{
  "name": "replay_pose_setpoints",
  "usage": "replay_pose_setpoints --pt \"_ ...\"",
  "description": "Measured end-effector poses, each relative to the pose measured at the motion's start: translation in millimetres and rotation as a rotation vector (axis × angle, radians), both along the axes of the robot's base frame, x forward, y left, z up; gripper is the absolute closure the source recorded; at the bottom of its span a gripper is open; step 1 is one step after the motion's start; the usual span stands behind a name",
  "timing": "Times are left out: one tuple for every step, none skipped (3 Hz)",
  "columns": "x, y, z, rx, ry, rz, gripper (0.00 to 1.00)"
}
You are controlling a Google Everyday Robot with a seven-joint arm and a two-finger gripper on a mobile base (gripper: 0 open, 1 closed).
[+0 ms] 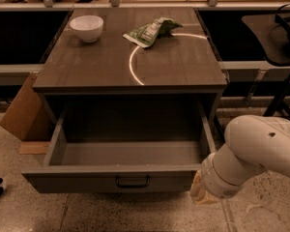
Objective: Close top drawer
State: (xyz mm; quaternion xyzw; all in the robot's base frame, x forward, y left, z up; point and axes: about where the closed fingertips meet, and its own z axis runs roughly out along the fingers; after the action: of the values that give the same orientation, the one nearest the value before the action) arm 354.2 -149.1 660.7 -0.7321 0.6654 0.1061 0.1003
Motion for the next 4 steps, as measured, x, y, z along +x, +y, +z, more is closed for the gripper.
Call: replay_pose_setpoints --pt "12.8 11.5 -6.6 -0.067 0.007 -0.057 1.00" --pt "30.4 18.7 -7.8 -0.102 0.008 -0.135 1.00" --pt "47.2 21.5 -11.5 -0.096 0.011 -0.189 1.00" --pt "49.9 22.0 -11.3 -0.091 0.005 -0.189 1.00"
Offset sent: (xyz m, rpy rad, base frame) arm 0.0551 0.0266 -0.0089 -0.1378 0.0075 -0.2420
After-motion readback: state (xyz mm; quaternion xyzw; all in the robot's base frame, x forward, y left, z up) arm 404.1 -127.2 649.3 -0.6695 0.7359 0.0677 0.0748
